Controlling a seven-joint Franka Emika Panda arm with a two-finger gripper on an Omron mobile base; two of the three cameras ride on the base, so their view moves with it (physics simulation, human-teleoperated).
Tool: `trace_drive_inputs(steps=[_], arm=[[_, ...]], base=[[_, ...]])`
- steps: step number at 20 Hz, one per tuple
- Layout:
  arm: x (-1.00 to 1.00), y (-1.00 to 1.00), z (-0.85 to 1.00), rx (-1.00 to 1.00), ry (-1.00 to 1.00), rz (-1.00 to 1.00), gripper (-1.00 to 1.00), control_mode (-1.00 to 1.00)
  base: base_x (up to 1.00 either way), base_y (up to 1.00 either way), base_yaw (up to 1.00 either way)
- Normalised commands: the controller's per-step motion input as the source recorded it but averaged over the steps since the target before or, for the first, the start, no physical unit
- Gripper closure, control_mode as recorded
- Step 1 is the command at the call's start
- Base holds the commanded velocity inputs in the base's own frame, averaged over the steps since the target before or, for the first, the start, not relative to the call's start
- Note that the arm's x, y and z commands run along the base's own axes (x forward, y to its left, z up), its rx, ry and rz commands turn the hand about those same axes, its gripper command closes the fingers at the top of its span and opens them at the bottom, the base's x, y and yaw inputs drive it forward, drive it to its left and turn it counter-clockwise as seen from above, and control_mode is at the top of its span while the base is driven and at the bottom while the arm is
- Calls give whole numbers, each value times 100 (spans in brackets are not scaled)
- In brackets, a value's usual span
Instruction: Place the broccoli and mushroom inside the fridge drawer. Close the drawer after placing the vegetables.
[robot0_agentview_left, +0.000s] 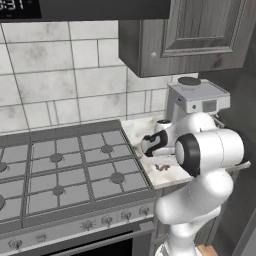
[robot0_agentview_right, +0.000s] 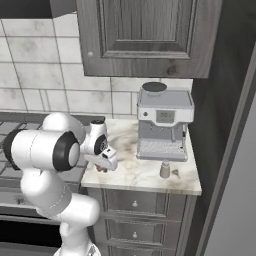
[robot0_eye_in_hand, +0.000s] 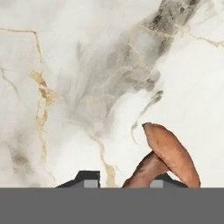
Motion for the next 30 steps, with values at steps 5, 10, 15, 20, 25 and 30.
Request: trace_drive_inputs(steps=[5,10,15,20,25,30], arm=[[-2,0,2,0,-7,0,100,-100],[-72,-2,82,-1,-18,2,100,-100],[-100,0,99,-1,-19,1,100,-100],[-100,-2,99,0,-19,0,100,-100],[-87,-7,88,0,-16,0,100,-100],[-43,-2,70,0,-5,0,100,-100]], base=[[0,0,0],[0,0,0],[0,0,0],[0,0,0],[0,0,0],[0,0,0]])
